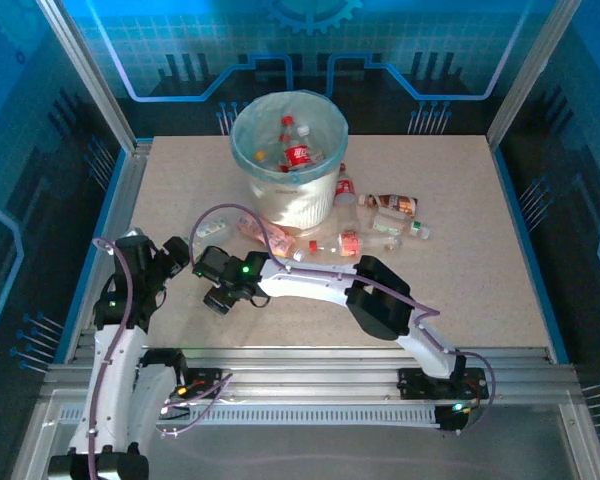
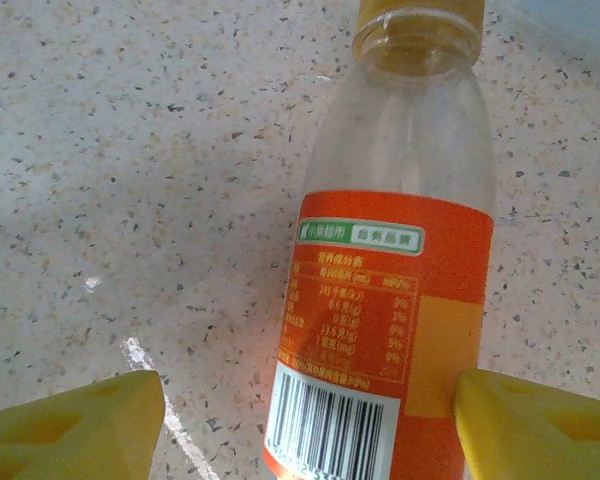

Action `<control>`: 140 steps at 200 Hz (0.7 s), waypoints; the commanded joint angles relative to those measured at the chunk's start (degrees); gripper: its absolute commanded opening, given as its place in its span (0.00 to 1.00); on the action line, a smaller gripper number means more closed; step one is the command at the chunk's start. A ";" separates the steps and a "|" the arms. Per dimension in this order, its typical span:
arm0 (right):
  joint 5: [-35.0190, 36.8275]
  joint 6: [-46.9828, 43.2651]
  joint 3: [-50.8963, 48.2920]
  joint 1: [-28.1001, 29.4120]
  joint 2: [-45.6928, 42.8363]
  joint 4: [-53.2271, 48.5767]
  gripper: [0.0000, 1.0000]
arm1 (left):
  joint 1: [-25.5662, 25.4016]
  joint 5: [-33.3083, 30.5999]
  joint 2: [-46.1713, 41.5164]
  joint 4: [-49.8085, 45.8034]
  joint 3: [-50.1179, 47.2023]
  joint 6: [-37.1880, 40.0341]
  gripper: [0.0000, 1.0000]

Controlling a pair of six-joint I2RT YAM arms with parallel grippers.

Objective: Put the plastic bottles in the bin

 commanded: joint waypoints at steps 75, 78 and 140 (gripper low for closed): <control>-0.93 5.18 1.12 -1.06 2.72 -4.35 0.59 | 0.69 4.81 -0.38 1.50 0.30 -0.77 0.87; -1.00 5.32 0.99 -1.05 2.45 -4.34 0.57 | 0.69 5.09 -0.38 1.45 0.49 -0.59 0.87; -2.35 8.89 -12.03 -0.34 -11.37 1.20 0.45 | 0.60 12.56 0.21 -0.10 7.50 4.64 0.87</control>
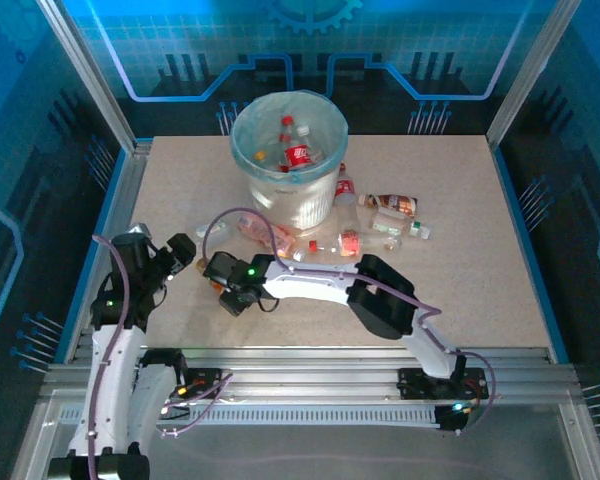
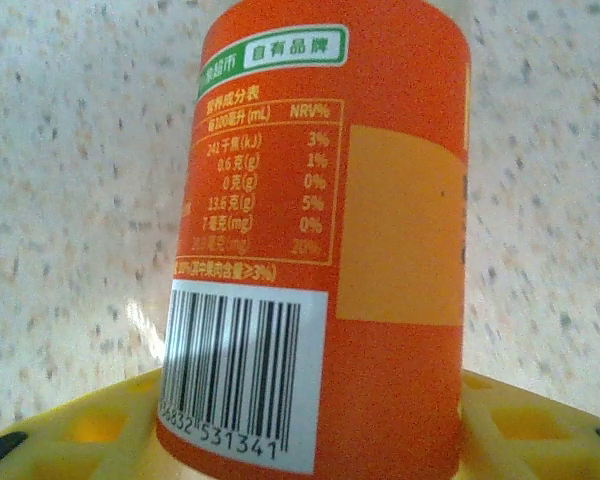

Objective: Put the plastic bottles in the bin

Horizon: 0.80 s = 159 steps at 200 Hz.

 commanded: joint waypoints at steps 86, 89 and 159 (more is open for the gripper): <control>0.61 3.33 -30.19 1.16 -40.84 15.95 0.40 | -5.44 32.45 3.85 13.07 17.23 -2.06 0.90; 0.87 3.16 -30.76 1.12 -41.87 16.33 0.40 | -5.99 32.90 3.93 13.87 17.31 -2.60 0.90; 0.89 1.37 -42.29 0.37 -60.51 27.86 0.40 | -17.27 34.73 8.07 18.83 18.31 -7.74 0.88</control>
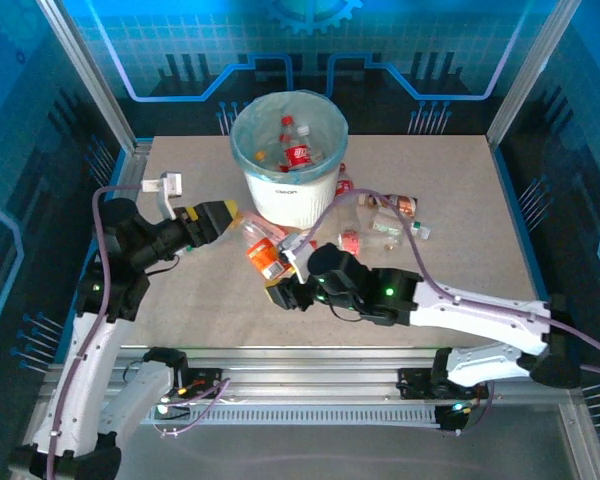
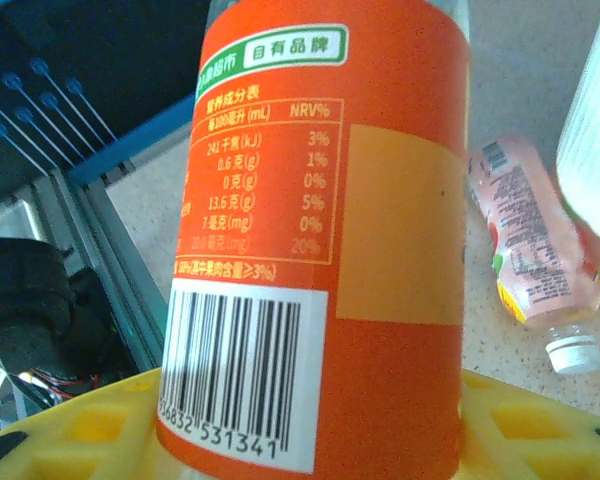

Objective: Put the plastic bottles in the bin

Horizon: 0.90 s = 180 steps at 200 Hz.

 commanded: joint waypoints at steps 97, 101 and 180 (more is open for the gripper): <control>-3.63 -2.05 -6.84 -0.13 -9.77 10.10 0.40 | -11.15 2.48 4.90 9.23 0.29 -5.01 0.57; -3.57 -2.09 -6.89 -0.12 -9.83 10.19 0.40 | -11.17 2.32 4.91 9.20 0.31 -4.97 0.54; 8.36 -1.25 -1.53 -0.33 -9.93 0.75 0.75 | -11.12 -10.34 7.76 3.42 9.72 0.82 0.17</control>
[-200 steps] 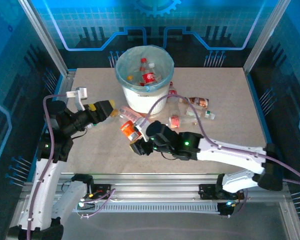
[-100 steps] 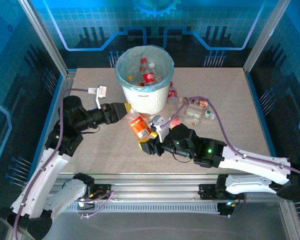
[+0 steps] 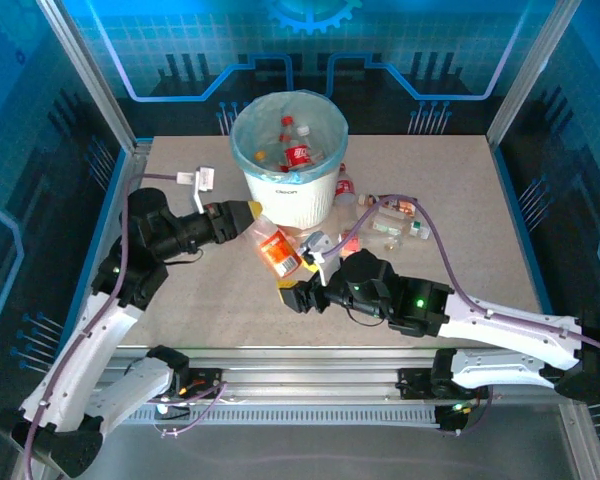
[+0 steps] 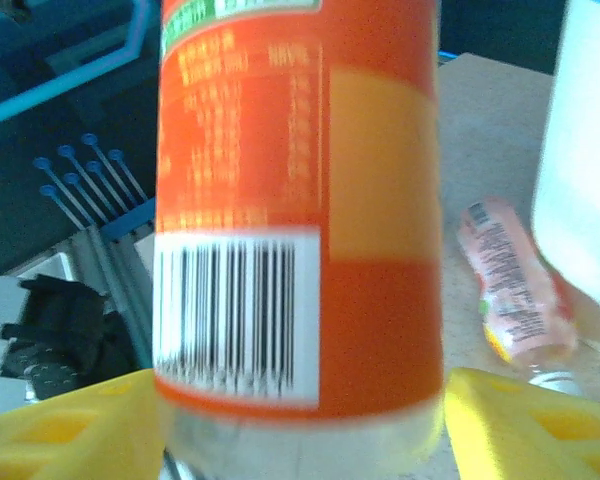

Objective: Put the plastic bottles in the bin

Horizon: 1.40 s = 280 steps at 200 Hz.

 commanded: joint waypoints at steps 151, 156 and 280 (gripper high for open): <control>17.62 -0.26 8.50 -13.10 -5.42 -16.82 0.76 | -5.26 -30.31 59.09 -19.82 70.40 44.79 0.05; 17.20 -0.31 8.24 -13.67 -5.42 -16.75 0.76 | -5.55 -30.25 59.94 -20.04 70.53 45.17 0.05; 12.70 0.79 5.23 -18.43 -7.26 -17.96 0.77 | -6.49 -29.34 62.41 -17.59 62.52 41.79 0.11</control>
